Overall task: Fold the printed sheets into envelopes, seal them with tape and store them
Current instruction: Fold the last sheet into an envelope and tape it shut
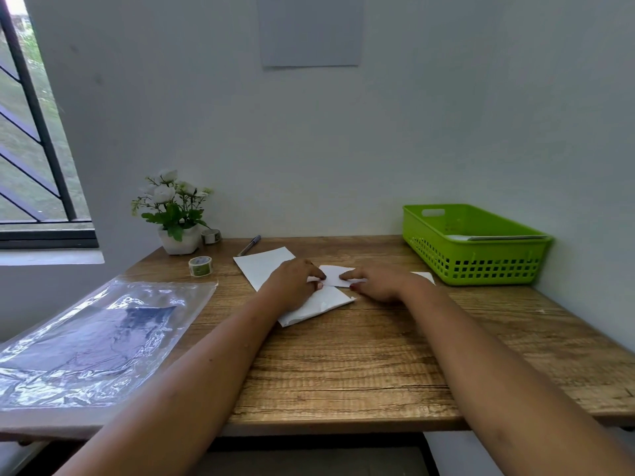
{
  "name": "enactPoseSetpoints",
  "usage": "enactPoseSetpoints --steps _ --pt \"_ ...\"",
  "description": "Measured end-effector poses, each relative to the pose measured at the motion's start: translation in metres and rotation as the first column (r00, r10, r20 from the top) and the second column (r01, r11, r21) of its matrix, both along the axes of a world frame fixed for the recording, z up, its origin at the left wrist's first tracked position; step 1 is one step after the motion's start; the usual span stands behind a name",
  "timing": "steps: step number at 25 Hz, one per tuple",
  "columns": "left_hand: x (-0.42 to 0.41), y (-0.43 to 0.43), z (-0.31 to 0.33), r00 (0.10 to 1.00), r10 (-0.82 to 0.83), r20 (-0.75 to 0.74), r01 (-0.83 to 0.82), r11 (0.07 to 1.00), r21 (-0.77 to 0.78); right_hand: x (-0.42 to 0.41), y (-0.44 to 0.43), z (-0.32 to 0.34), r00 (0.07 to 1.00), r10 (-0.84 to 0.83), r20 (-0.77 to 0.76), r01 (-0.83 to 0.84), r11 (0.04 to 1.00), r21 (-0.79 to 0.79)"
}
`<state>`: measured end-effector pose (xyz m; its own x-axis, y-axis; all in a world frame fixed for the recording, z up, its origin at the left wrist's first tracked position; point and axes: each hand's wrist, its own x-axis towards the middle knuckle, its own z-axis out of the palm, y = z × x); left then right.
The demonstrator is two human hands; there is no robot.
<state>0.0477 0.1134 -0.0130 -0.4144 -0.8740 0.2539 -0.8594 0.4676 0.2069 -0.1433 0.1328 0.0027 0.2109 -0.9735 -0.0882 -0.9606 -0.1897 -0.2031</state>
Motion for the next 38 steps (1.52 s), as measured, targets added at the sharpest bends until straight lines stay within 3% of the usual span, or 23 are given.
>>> enactPoseSetpoints --steps 3,5,10,16,19,22,31,36,38 --pt "0.004 0.001 0.009 0.999 -0.037 0.006 0.035 0.979 0.202 -0.004 -0.002 -0.003 0.97 -0.149 -0.191 0.13 0.985 -0.109" --pt "0.006 0.003 0.014 0.995 -0.075 0.068 0.047 0.938 0.345 -0.009 -0.001 -0.001 0.955 -0.205 -0.213 0.172 0.971 -0.166" --pt "0.006 0.009 0.02 0.987 -0.127 0.093 0.069 0.88 0.47 -0.027 -0.003 0.008 0.941 -0.326 -0.09 0.325 0.945 -0.026" --pt "0.01 0.026 0.037 0.98 -0.19 0.052 0.112 0.755 0.647 -0.025 0.005 0.018 0.918 -0.382 0.109 0.371 0.922 0.109" --pt "0.011 0.031 0.042 0.983 -0.186 -0.001 0.144 0.757 0.637 -0.025 0.005 0.017 0.898 -0.396 0.194 0.373 0.916 0.145" --pt "0.011 0.031 0.042 0.983 -0.182 -0.032 0.169 0.816 0.553 -0.025 0.003 0.019 0.869 -0.391 0.302 0.369 0.92 0.128" --pt "0.022 0.018 0.046 0.97 -0.156 0.187 0.043 0.866 0.499 -0.023 0.004 0.017 0.797 -0.33 0.507 0.343 0.937 0.07" --pt "0.013 0.021 0.043 0.974 -0.188 0.129 0.104 0.869 0.483 -0.018 0.007 0.017 0.739 -0.243 0.629 0.288 0.957 0.031" --pt "0.009 0.022 0.04 0.977 -0.195 0.087 0.149 0.915 0.374 -0.017 0.008 0.017 0.719 -0.233 0.654 0.284 0.958 0.029"
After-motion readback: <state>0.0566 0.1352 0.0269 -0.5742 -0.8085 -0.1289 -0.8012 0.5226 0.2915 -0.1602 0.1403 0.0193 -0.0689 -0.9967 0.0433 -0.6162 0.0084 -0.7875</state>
